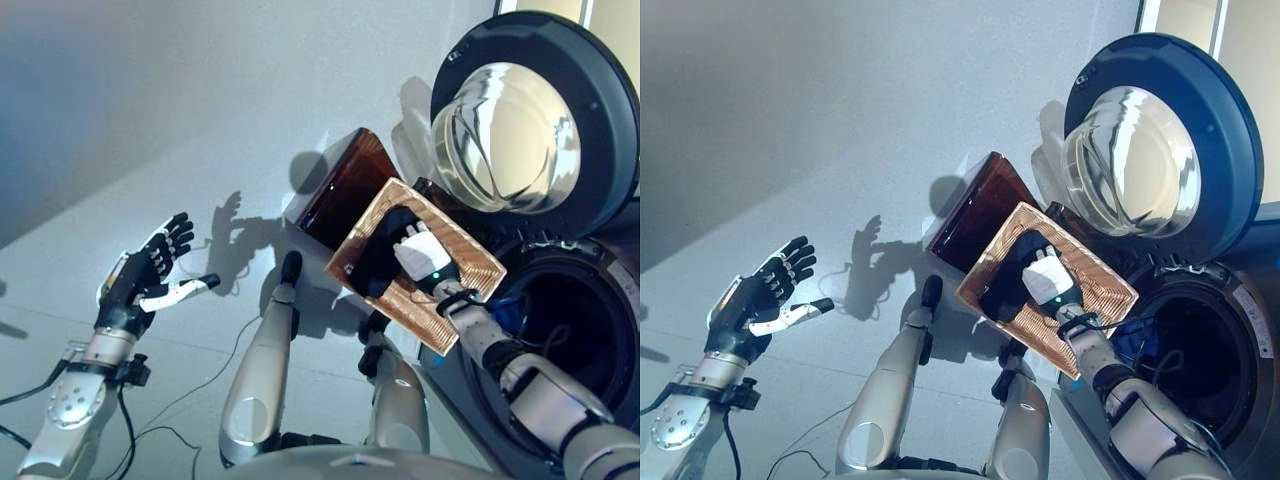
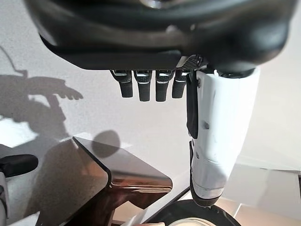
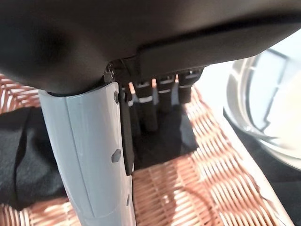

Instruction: Pick up the clothes and place them into the washing machine

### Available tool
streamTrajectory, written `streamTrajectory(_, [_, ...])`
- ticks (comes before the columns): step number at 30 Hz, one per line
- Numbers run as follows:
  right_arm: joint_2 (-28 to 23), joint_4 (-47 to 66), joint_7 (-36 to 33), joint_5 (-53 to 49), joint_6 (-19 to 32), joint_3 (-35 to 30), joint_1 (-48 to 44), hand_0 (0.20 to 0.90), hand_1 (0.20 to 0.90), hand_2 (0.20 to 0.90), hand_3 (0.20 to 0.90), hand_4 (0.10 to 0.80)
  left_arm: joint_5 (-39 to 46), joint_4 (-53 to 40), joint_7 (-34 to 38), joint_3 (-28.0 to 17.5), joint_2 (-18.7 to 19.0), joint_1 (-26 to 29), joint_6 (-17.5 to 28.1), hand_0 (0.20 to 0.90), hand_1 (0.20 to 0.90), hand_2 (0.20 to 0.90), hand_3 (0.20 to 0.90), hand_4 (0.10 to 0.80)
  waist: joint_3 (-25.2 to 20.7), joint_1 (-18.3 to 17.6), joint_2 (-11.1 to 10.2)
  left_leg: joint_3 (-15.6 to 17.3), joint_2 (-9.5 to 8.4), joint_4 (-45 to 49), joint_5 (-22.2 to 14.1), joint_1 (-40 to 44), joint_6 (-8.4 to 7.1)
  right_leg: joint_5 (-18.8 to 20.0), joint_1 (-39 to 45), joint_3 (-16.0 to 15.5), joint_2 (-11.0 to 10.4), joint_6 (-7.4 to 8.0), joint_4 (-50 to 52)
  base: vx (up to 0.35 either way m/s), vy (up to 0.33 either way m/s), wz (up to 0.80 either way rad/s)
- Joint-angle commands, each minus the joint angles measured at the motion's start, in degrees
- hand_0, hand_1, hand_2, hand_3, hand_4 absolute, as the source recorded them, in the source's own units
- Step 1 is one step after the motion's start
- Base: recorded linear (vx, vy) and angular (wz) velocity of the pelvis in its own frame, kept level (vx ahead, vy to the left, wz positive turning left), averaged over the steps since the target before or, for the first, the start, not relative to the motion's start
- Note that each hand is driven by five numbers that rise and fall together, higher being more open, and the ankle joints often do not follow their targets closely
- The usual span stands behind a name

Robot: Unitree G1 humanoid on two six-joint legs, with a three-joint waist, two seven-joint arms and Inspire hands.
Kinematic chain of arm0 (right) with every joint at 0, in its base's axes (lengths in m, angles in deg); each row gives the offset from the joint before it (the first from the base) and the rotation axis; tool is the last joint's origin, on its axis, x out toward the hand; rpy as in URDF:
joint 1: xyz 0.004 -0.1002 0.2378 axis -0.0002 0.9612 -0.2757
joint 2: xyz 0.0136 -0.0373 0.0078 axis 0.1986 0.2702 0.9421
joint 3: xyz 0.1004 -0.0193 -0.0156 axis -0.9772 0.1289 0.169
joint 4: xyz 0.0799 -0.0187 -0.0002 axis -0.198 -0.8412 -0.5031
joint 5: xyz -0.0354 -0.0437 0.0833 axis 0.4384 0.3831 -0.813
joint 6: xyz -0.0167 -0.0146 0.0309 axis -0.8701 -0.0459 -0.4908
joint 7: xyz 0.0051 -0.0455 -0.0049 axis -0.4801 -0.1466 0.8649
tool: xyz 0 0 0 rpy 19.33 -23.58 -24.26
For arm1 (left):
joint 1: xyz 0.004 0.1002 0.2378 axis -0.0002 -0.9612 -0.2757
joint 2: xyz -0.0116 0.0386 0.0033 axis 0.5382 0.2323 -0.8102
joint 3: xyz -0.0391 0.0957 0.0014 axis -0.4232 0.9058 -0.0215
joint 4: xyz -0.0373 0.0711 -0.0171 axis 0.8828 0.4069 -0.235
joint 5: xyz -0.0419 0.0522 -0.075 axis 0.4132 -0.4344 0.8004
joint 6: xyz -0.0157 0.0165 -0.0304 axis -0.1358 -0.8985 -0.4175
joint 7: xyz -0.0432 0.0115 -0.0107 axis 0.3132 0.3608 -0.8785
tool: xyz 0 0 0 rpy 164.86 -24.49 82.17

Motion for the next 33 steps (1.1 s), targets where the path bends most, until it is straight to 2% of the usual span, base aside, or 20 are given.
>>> streamTrajectory(1, [1.4,-0.4,-3.3,-1.1,-0.8,-1.2,4.4,0.900,0.900,0.900,0.900,0.800,-0.5,-4.7,0.4,-2.8,0.5,-3.4,5.5,0.900,0.900,0.900,0.900,0.800,-4.2,-1.2,-1.4,-3.2,4.31,-1.2,0.7,-0.8,-7.40,6.0,0.3,4.1,-5.1,4.40,-1.7,0.000,0.000,0.00])
streamTrajectory(12, [-0.7,-1.5,-4.2,-2.7,-0.9,-2.8,5.7,0.900,0.900,0.900,0.900,0.800,0.6,-5.0,-0.3,-2.2,1.6,-3.3,5.4,0.900,0.900,0.900,0.900,0.800,-5.0,-2.2,-1.0,-2.5,4.62,-1.7,1.4,0.7,-7.40,5.9,0.0,5.2,-5.6,4.17,-1.1,-0.005,0.006,-0.01])
streamTrajectory(22, [-4.2,5.2,-5.6,-1.5,1.4,-0.7,5.4,0.900,0.900,0.900,0.900,0.800,1.1,-3.7,-1.0,-0.3,1.9,-2.8,5.1,0.900,0.900,0.900,0.900,0.800,-5.8,-2.6,-1.2,-2.5,5.37,-2.2,1.1,2.4,-7.69,4.9,0.7,5.6,-5.4,4.26,-0.4,0.002,-0.004,-0.03])
streamTrajectory(23, [-4.5,6.5,-5.7,-1.3,1.7,-0.4,5.1,0.900,0.900,0.900,0.900,0.800,1.1,-3.7,-1.0,0.1,2.0,-2.6,5.1,0.900,0.900,0.900,0.900,0.800,-5.9,-2.6,-1.2,-2.6,5.24,-2.7,1.9,2.2,-7.63,5.3,0.5,5.5,-5.5,4.26,-0.7,0.000,0.000,0.00])
streamTrajectory(33, [-4.0,13.0,-6.5,-0.5,3.1,0.6,3.8,0.900,0.900,0.900,0.900,0.800,-0.3,-2.4,0.1,0.2,0.4,-2.7,5.1,0.900,0.900,0.900,0.900,0.800,-6.7,-2.4,-1.4,-2.8,5.29,-3.8,2.4,2.3,-7.66,5.4,1.1,4.9,-5.1,4.45,-1.4,-0.004,-0.001,0.00])
